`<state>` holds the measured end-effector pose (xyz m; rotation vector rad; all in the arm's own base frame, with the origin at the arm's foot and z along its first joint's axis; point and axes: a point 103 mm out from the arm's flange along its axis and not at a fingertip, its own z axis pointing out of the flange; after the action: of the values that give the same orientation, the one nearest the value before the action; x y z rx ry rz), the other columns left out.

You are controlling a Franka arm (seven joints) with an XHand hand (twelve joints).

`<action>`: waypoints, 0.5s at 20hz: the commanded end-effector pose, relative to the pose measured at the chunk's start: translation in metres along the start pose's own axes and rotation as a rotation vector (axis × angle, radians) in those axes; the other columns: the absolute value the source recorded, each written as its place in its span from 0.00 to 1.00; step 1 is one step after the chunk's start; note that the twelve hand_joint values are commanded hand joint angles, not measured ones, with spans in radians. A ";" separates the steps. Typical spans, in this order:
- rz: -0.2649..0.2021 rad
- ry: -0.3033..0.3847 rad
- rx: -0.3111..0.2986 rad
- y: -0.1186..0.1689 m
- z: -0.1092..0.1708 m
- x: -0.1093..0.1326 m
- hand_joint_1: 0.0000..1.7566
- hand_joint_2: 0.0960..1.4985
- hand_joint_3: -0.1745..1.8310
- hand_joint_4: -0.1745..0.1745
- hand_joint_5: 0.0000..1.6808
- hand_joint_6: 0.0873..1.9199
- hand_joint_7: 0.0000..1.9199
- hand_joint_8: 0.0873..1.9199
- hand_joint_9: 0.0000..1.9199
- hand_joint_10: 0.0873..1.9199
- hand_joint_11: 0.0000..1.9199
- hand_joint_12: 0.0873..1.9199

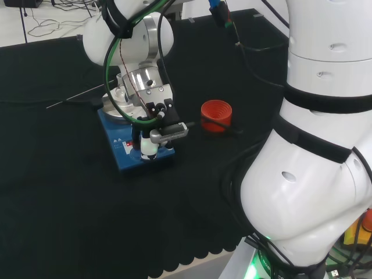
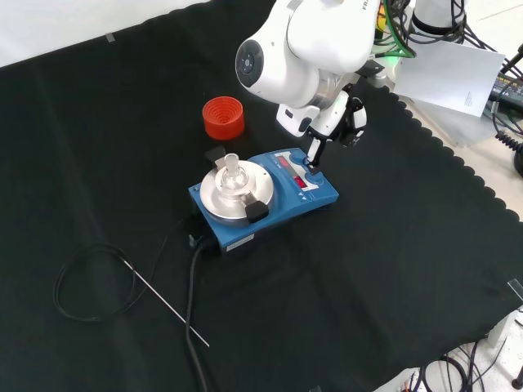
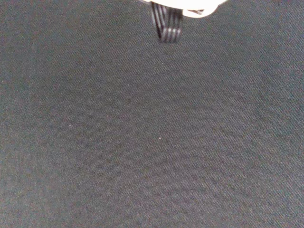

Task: Turn on the heater.

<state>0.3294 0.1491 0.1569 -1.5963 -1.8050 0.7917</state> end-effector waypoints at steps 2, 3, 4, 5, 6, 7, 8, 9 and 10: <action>-0.009 0.012 0.009 0.001 0.004 -0.003 0.81 0.45 0.57 0.39 0.18 0.23 0.85 0.80 0.88 0.79 0.62 0.68; -0.008 0.012 0.014 0.001 0.004 -0.004 0.81 0.45 0.57 0.39 0.18 0.23 0.85 0.80 0.88 0.79 0.62 0.68; -0.008 0.011 0.016 0.001 0.005 -0.005 0.81 0.45 0.57 0.39 0.18 0.23 0.85 0.80 0.88 0.79 0.62 0.68; -0.007 0.010 0.015 0.002 0.005 -0.005 0.81 0.45 0.57 0.39 0.18 0.23 0.85 0.80 0.88 0.79 0.62 0.68; -0.007 0.009 0.016 0.002 0.004 -0.005 0.81 0.45 0.57 0.39 0.19 0.23 0.85 0.80 0.88 0.79 0.62 0.68; -0.006 0.010 0.016 0.002 0.004 -0.005 0.81 0.45 0.57 0.39 0.19 0.23 0.85 0.80 0.88 0.79 0.62 0.68; -0.007 0.010 0.018 0.002 0.005 -0.006 0.81 0.45 0.57 0.39 0.19 0.23 0.85 0.80 0.88 0.79 0.62 0.68; -0.007 0.009 0.020 0.003 0.005 -0.006 0.81 0.45 0.57 0.39 0.19 0.23 0.85 0.80 0.88 0.79 0.62 0.68; -0.004 0.008 0.021 0.003 0.005 -0.006 0.81 0.45 0.57 0.39 0.19 0.23 0.85 0.80 0.88 0.79 0.62 0.68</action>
<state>0.3282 0.1440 0.1520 -1.5796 -1.7913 0.7928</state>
